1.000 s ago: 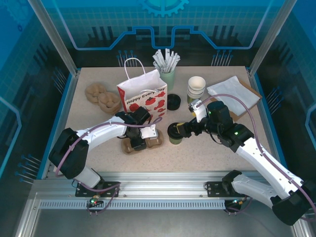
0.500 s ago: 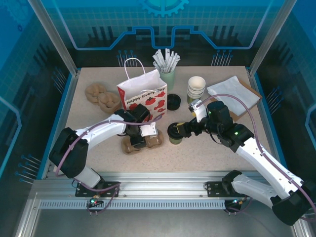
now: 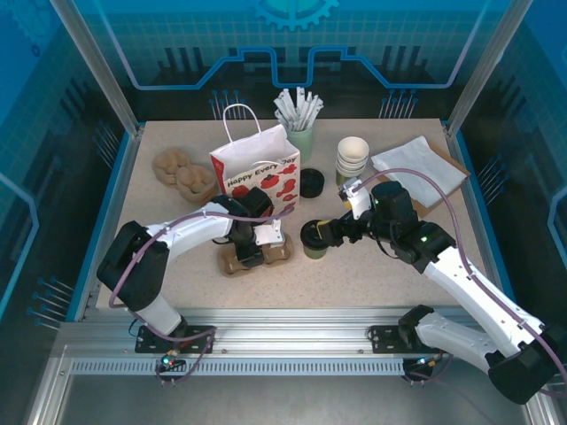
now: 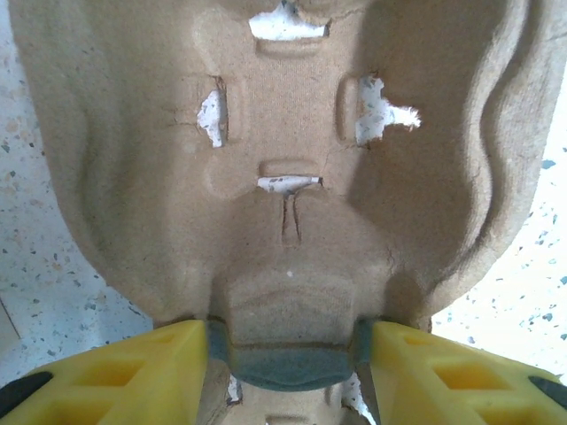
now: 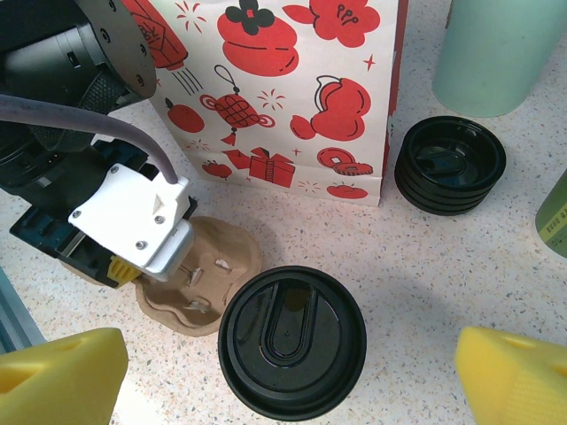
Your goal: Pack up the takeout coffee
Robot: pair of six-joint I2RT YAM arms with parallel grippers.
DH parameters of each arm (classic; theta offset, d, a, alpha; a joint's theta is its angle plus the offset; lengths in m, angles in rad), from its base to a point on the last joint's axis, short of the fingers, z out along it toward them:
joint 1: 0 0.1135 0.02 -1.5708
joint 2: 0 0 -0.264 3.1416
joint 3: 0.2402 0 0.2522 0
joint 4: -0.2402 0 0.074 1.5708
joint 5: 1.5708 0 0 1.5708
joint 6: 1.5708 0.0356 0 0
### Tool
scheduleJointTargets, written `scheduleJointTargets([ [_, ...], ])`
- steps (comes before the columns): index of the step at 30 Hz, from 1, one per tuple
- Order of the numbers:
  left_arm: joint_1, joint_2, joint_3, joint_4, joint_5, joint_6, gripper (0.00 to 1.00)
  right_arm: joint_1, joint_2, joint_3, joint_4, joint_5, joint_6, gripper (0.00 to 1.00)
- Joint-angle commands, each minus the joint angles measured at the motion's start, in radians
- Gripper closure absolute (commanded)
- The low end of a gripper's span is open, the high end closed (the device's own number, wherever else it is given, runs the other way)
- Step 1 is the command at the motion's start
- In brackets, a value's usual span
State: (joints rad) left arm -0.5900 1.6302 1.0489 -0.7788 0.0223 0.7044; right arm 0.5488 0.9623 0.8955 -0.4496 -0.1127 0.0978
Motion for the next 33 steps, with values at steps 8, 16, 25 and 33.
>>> scheduleJointTargets([
  [8, 0.005, 0.019, 0.019, 0.007, 0.001, -0.036, 0.49, -0.009, -0.009, -0.037, -0.011, -0.009, 0.009, 0.04],
  [16, 0.005, 0.02, 0.009, 0.008, -0.004, -0.045, 0.53, -0.01, -0.008, -0.04, -0.011, -0.008, 0.006, 0.03],
  [25, 0.005, 0.007, 0.0, 0.018, -0.007, -0.041, 0.61, -0.009, -0.008, -0.033, -0.015, -0.006, 0.004, 0.03],
  [33, 0.004, 0.015, 0.001, 0.023, -0.01, -0.059, 0.54, -0.009, -0.005, -0.033, -0.014, -0.007, 0.004, 0.04],
])
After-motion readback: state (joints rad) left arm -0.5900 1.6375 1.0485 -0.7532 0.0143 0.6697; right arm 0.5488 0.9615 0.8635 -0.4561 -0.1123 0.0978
